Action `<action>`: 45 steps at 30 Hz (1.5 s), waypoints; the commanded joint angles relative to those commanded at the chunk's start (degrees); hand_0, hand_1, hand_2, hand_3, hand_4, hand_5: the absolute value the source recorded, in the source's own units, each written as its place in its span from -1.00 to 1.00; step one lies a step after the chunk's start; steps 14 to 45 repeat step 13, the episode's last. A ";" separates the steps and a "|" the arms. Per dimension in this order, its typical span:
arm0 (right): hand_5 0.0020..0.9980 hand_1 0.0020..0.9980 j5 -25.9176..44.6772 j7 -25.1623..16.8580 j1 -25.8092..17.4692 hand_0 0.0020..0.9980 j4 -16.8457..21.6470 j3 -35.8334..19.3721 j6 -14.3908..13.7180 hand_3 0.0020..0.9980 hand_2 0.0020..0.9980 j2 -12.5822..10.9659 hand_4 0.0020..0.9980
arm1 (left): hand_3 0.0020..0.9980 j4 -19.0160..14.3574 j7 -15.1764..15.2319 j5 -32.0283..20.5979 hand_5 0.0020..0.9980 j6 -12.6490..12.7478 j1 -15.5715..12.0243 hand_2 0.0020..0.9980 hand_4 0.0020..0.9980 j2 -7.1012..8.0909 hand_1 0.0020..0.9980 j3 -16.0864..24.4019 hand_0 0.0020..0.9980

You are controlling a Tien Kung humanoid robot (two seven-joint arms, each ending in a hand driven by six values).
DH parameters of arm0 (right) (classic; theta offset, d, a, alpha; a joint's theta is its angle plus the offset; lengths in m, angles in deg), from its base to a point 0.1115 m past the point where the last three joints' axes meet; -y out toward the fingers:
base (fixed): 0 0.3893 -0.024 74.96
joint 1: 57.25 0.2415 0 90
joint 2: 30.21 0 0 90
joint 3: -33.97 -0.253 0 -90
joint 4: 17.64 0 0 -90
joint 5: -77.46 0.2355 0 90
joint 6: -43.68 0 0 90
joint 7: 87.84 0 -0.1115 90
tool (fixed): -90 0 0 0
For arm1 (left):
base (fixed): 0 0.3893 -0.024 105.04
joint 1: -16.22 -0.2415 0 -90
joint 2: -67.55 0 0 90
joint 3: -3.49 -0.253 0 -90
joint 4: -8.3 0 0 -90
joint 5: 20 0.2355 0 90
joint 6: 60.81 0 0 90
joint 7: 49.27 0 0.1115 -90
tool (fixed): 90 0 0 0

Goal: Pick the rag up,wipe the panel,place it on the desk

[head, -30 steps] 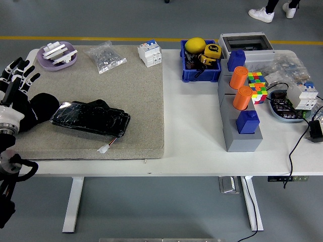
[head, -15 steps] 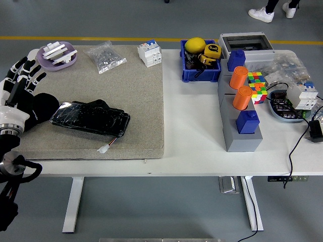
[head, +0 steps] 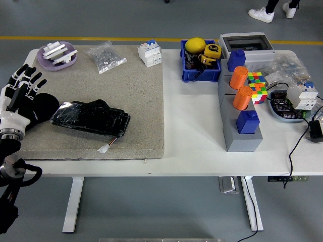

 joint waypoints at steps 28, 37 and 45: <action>0.06 -0.09 -0.13 -0.07 0.26 0.56 0.07 0.46 -0.12 0.25 0.36 -0.19 1.00 | 0.24 0.97 -0.44 5.68 -0.59 0.72 1.33 0.25 0.57 1.62 0.33 0.74 0.20; 0.06 -0.09 -0.13 -0.07 0.26 0.56 0.07 0.46 -0.12 0.25 0.36 -0.19 1.00 | 0.24 0.97 -0.44 5.68 -0.59 0.72 1.33 0.25 0.57 1.62 0.33 0.74 0.20; 0.06 -0.09 -0.13 -0.07 0.26 0.56 0.07 0.46 -0.12 0.25 0.36 -0.19 1.00 | 0.24 0.97 -0.44 5.68 -0.59 0.72 1.33 0.25 0.57 1.62 0.33 0.74 0.20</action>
